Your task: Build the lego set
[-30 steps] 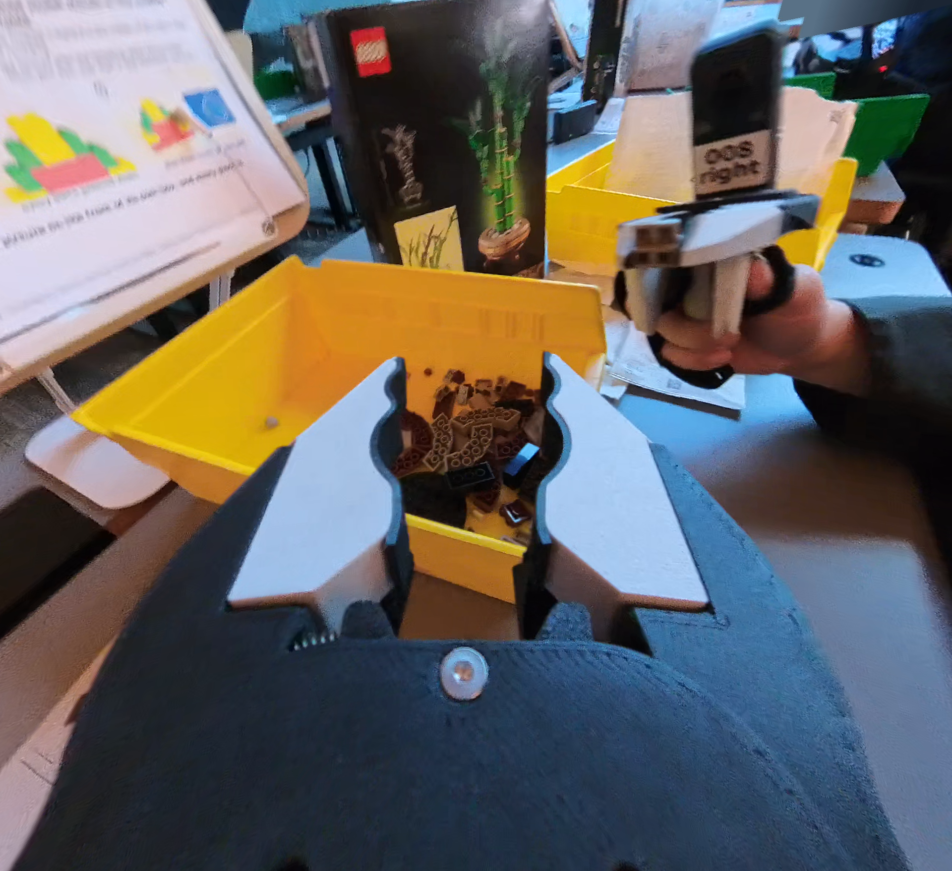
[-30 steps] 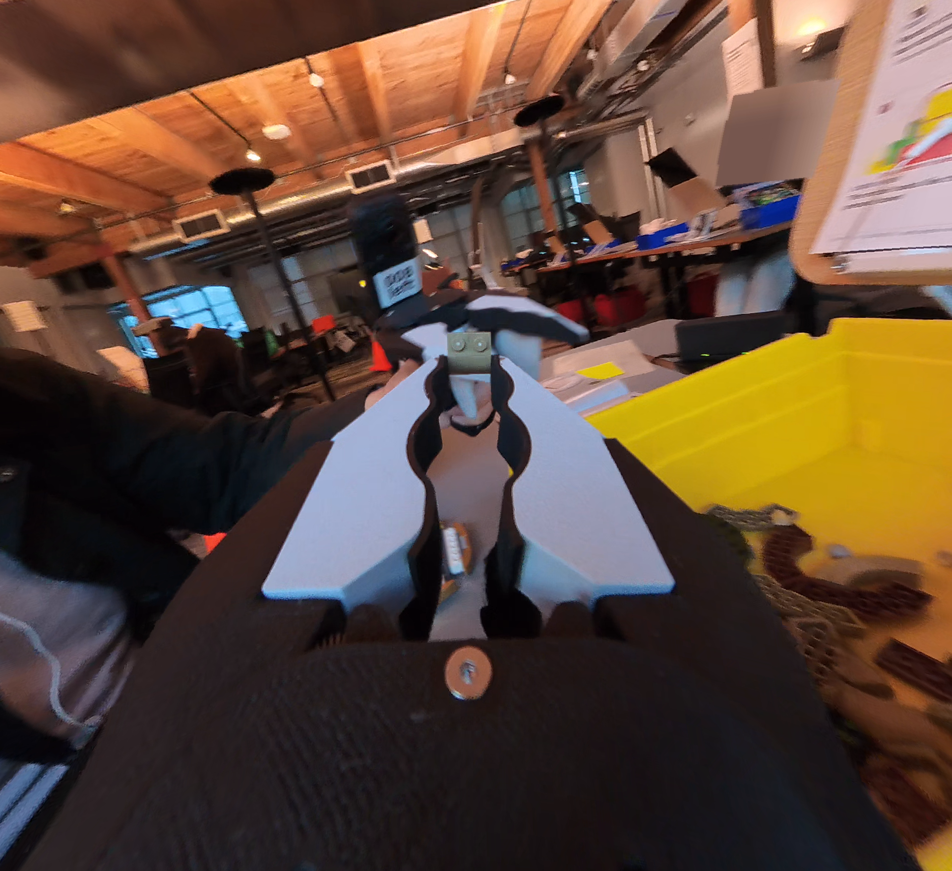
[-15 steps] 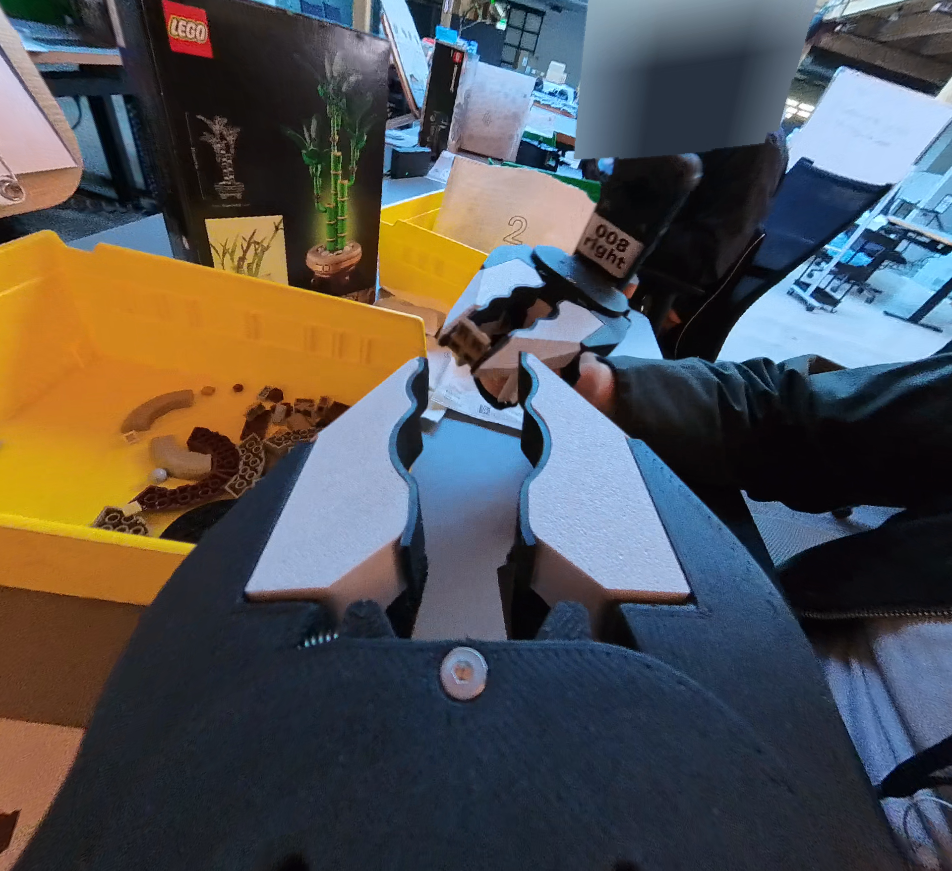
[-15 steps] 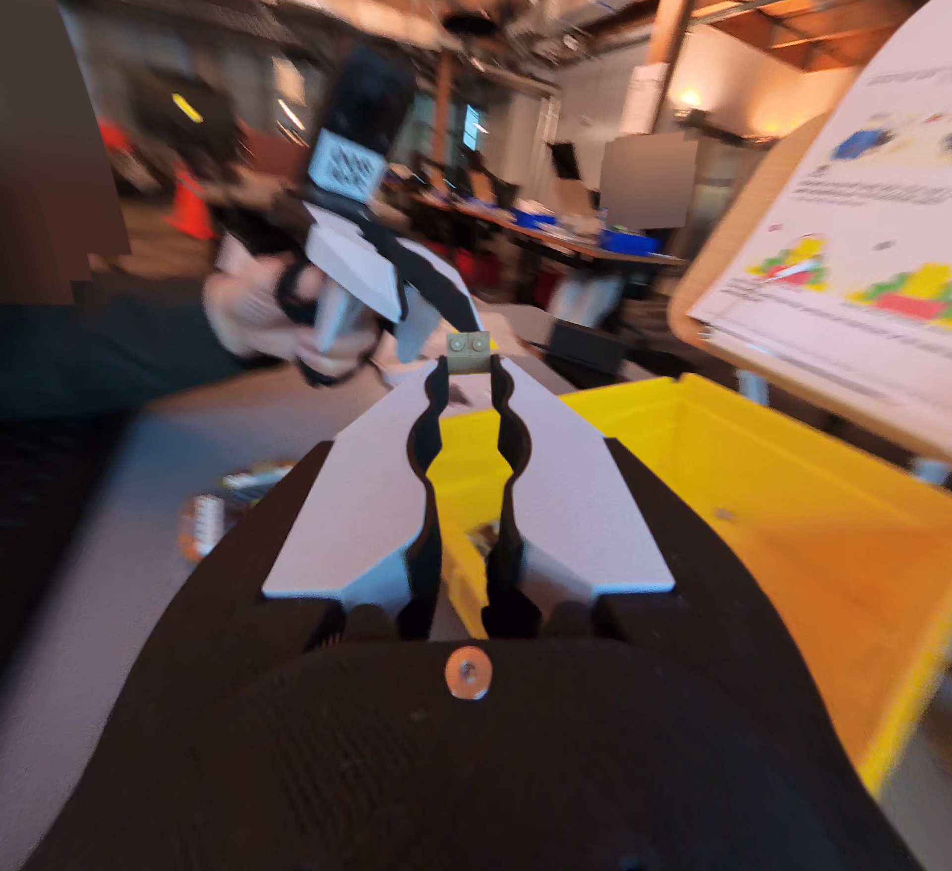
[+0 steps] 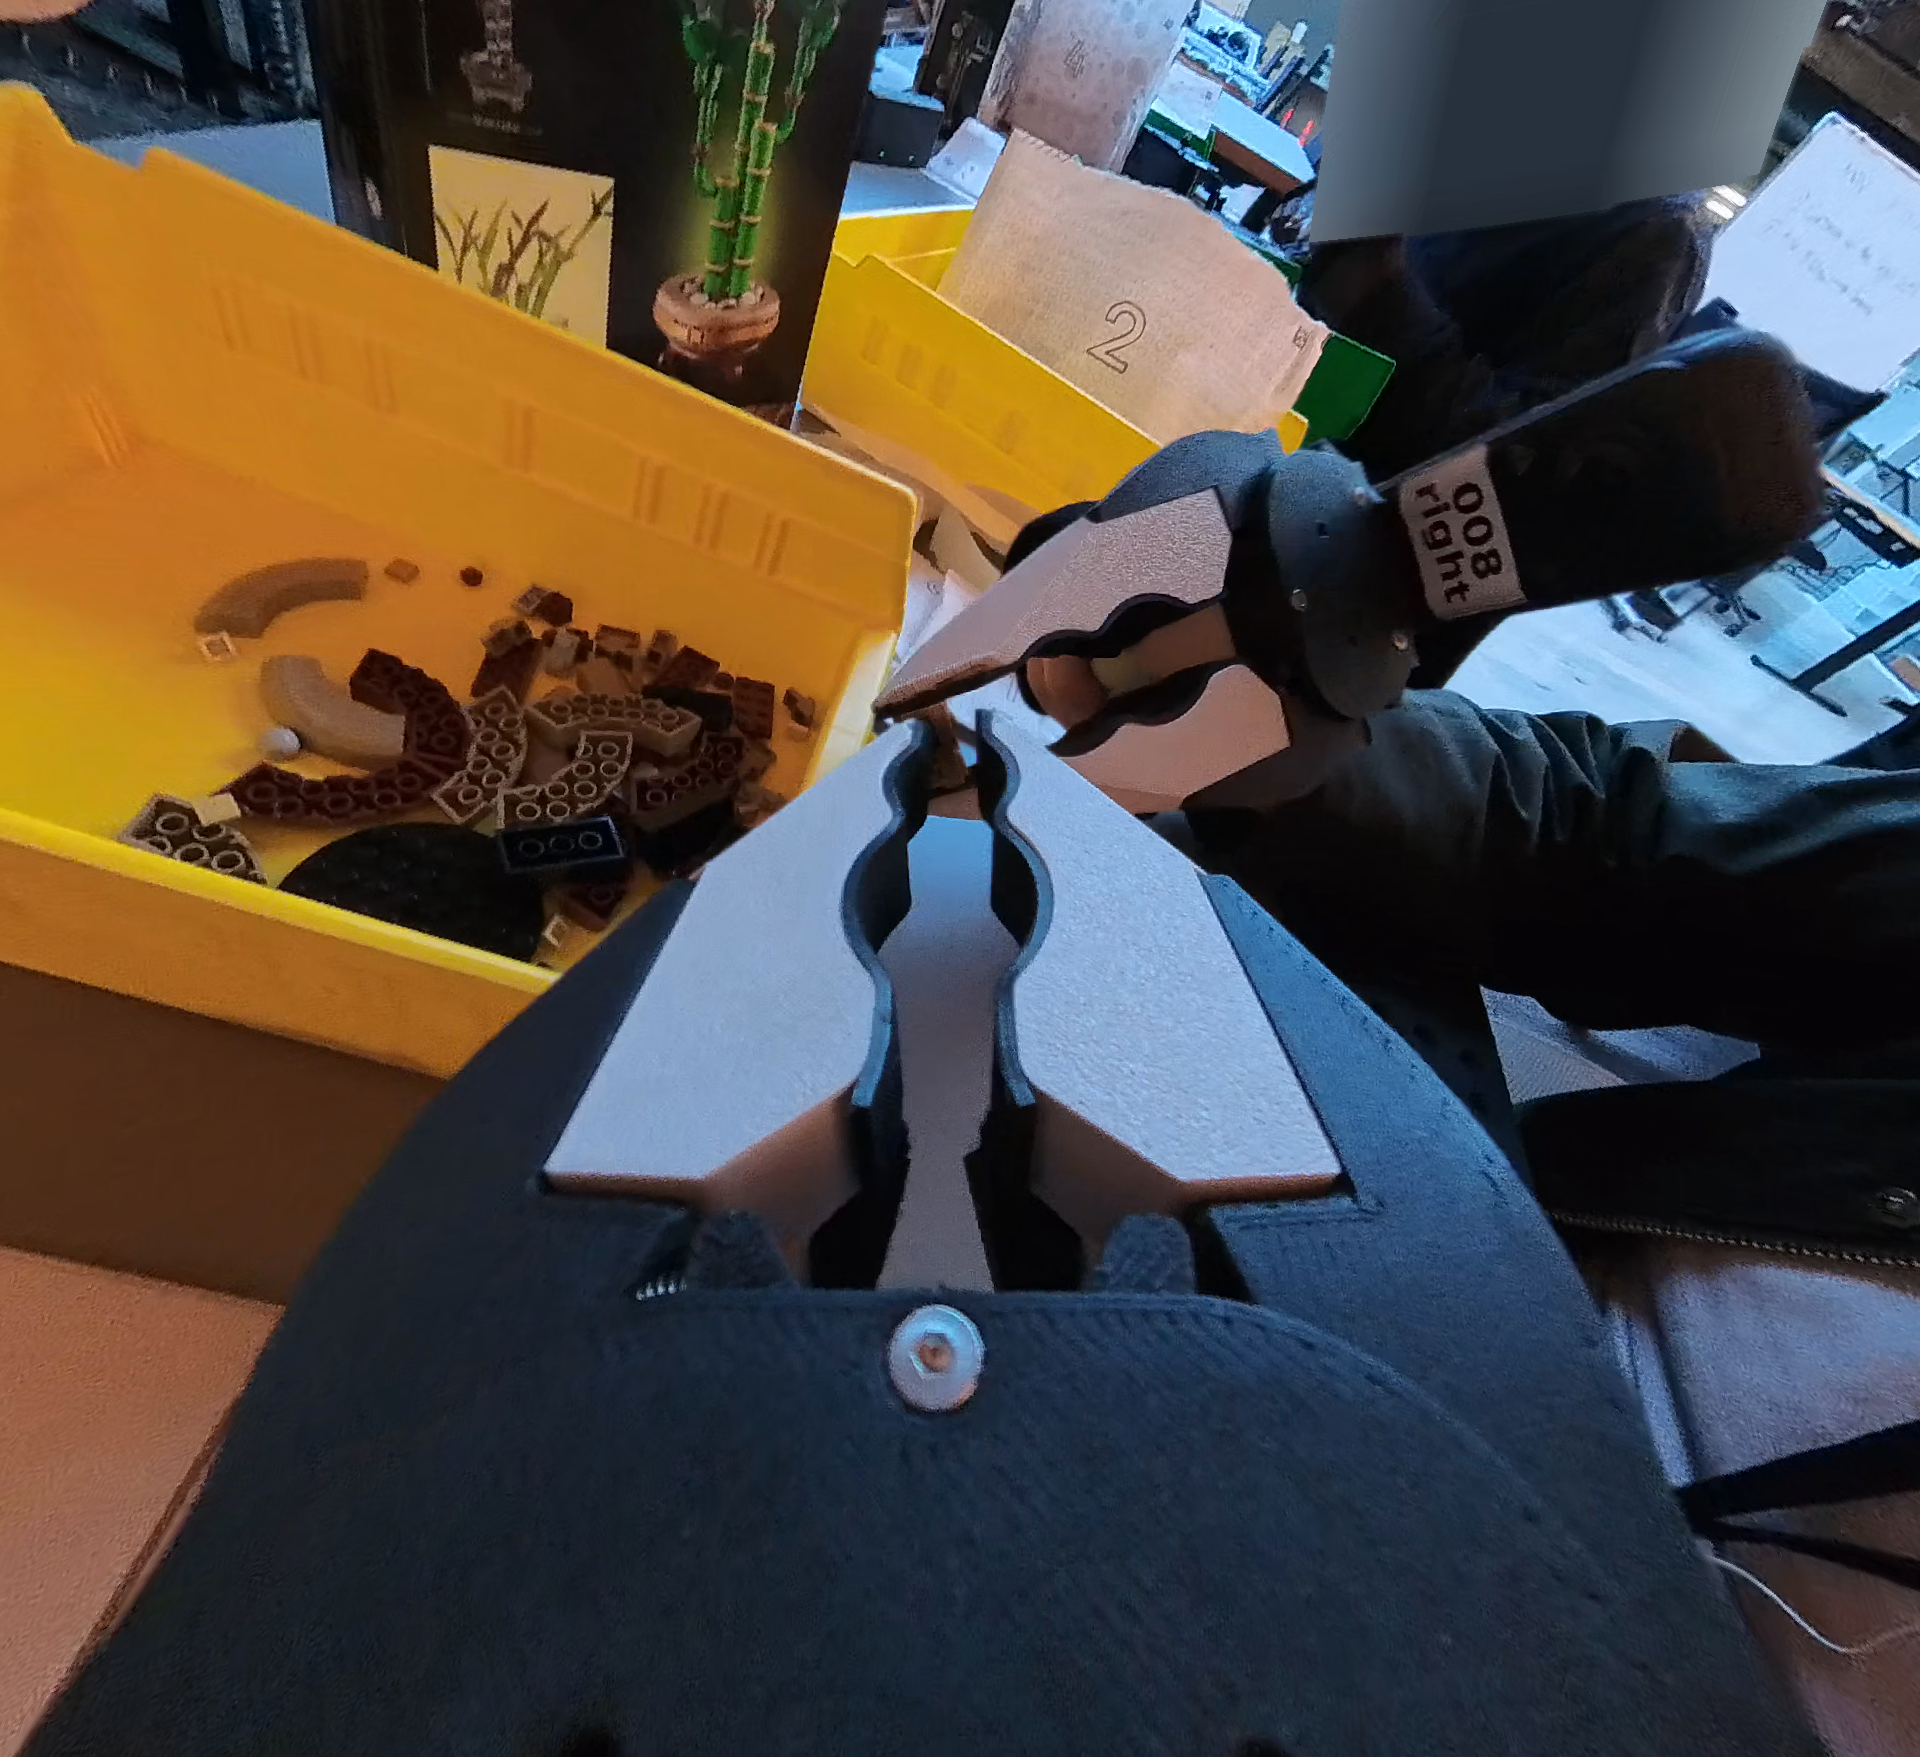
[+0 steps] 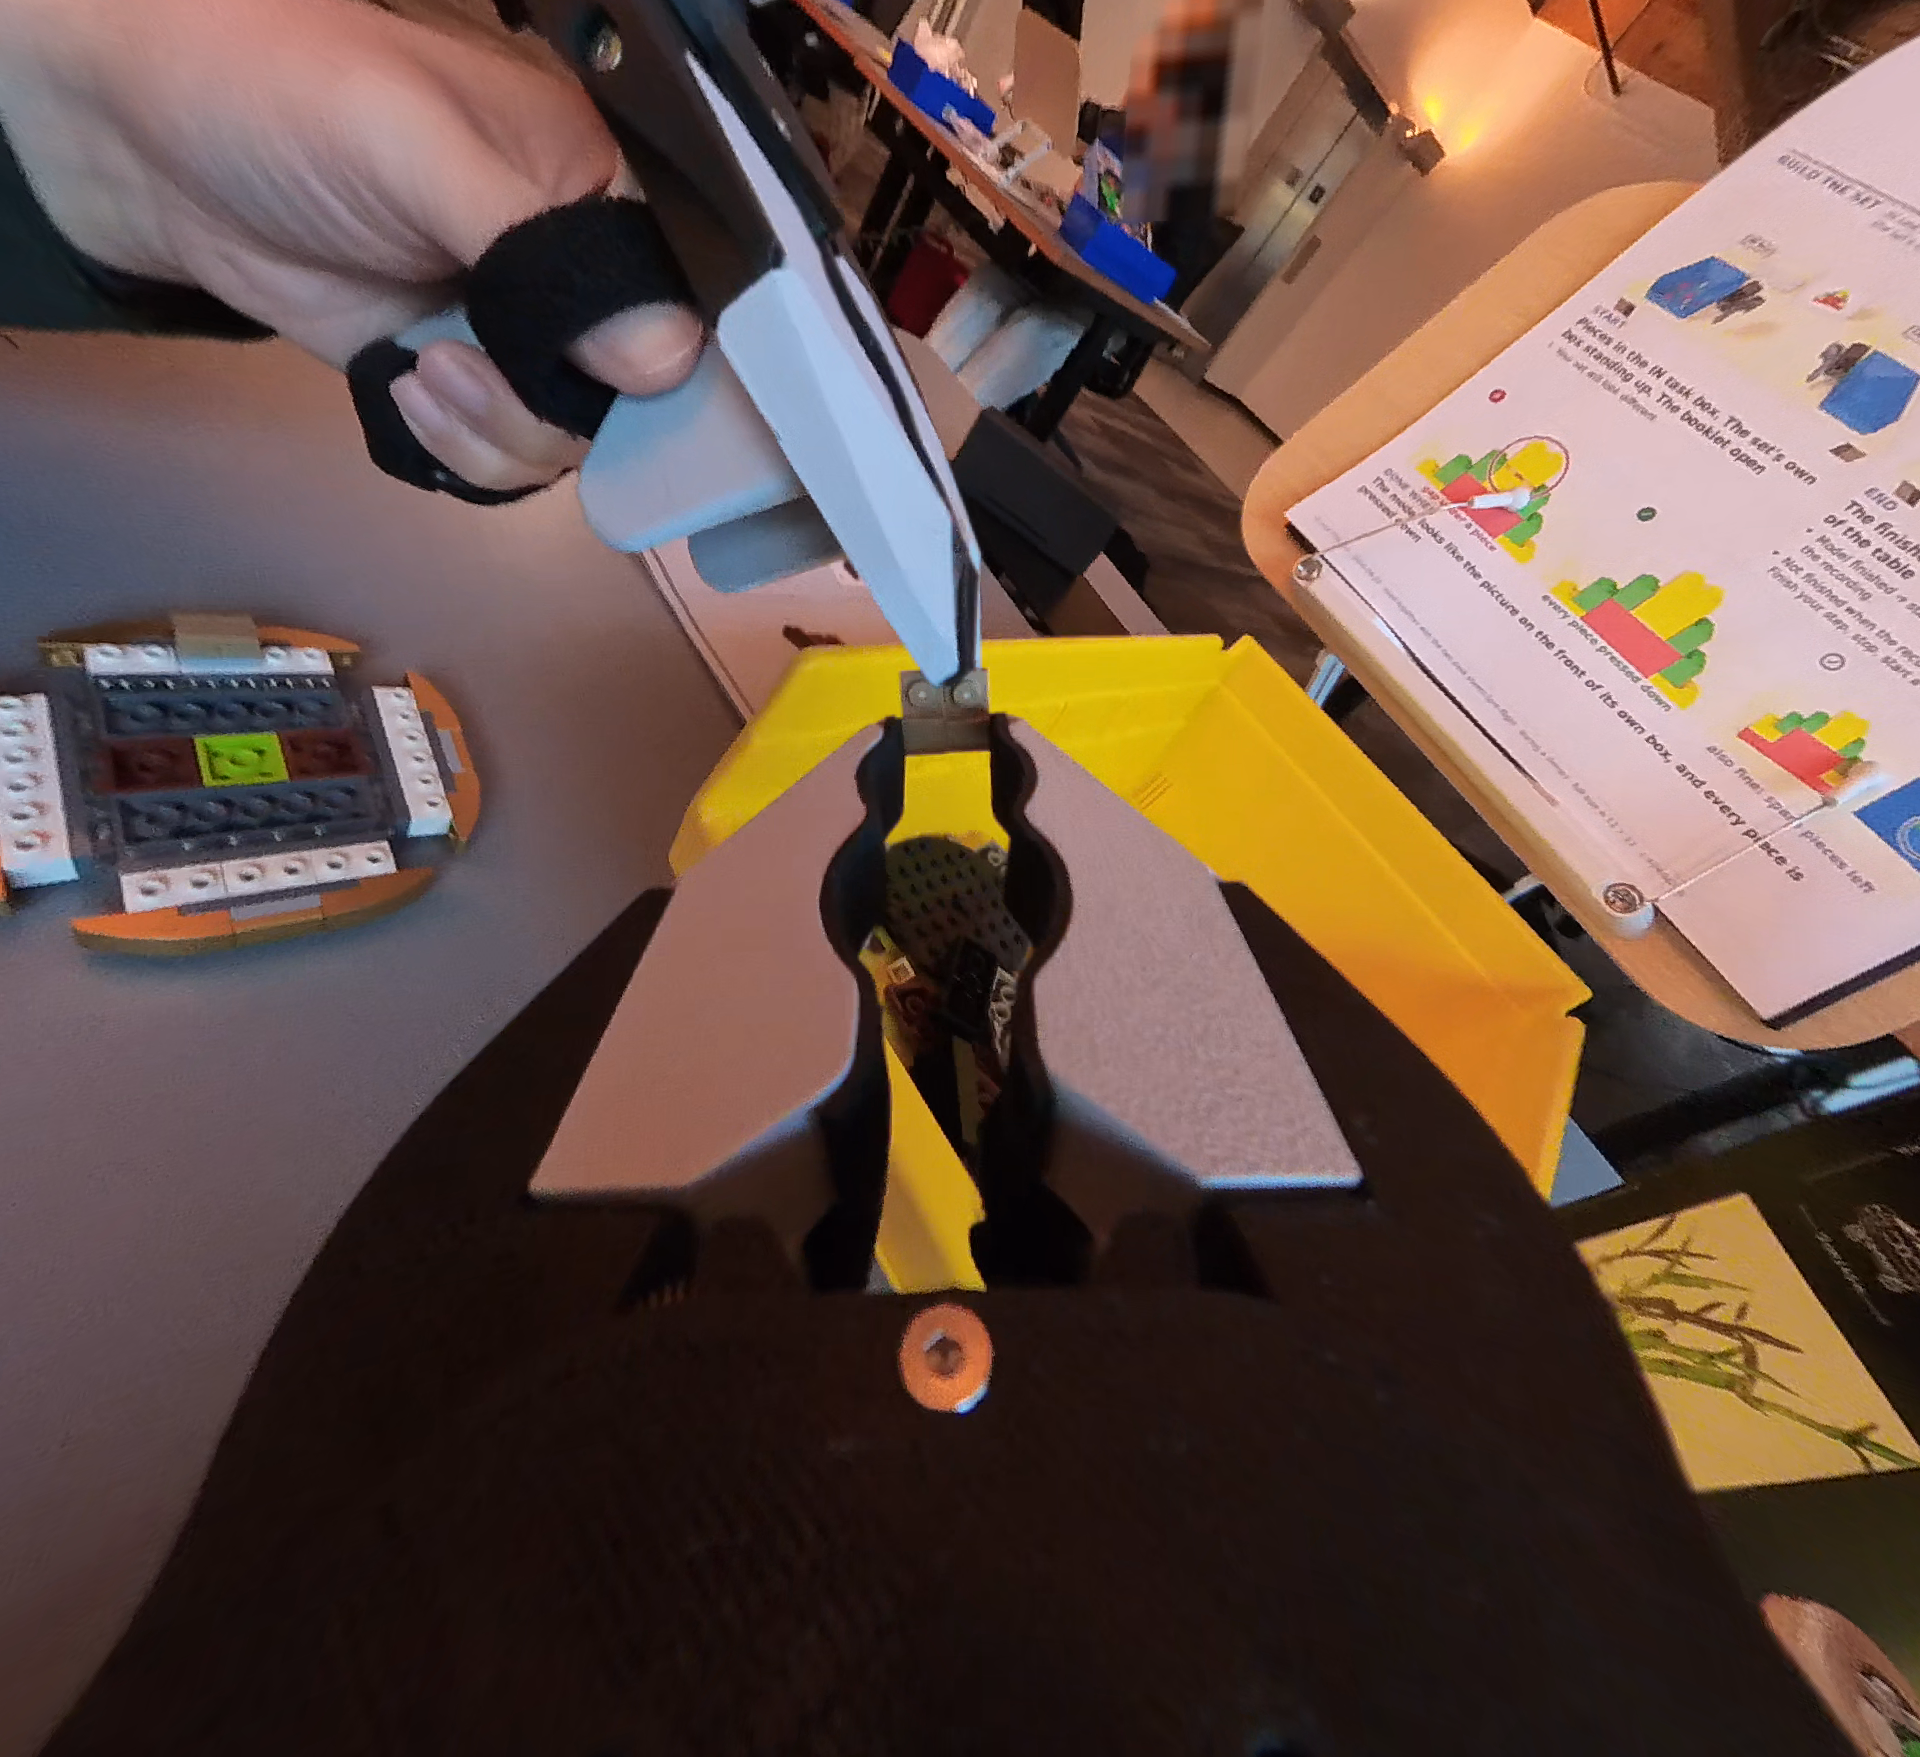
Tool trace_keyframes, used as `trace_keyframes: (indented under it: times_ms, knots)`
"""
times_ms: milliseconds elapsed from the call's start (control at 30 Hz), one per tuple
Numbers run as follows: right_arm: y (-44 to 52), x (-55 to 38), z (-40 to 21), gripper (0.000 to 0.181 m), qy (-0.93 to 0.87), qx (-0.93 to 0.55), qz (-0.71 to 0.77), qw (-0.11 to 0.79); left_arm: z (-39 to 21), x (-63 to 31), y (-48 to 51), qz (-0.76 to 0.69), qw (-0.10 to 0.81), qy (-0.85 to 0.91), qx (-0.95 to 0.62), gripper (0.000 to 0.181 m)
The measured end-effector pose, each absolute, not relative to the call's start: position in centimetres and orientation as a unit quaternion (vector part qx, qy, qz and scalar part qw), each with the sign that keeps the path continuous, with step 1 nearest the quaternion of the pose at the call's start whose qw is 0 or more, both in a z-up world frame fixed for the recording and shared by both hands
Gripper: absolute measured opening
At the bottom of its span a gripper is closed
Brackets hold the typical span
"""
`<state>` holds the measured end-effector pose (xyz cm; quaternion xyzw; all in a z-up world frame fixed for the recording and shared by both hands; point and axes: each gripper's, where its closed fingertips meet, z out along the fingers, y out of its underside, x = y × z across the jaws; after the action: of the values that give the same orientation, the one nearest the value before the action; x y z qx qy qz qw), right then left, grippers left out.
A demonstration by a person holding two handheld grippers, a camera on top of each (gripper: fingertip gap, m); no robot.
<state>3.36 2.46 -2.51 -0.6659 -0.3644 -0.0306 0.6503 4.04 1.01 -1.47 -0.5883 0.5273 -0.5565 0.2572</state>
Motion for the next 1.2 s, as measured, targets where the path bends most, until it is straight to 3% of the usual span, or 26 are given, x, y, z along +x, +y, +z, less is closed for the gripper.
trace_keyframes:
  times_ms: [600, 867, 1200]
  knots:
    - [2.4, 3.2, -2.5, 0.014, -0.377, -0.656, -0.061, 0.651, -2.0, 3.8, 1.0, -0.578, 0.223, 0.522, -0.587, 0.003]
    - [1.3, 2.3, -1.2, 0.016, -0.363, -0.635, 0.044, 0.68, -0.7, 2.9, 0.2, -0.663, 0.134, 0.495, -0.546, 0.002]
    - [0.5, 1.7, -1.3, 0.017, -0.328, -0.645, 0.237, 0.649, -0.8, 2.3, -0.5, -0.631, 0.141, 0.542, -0.536, 0.003]
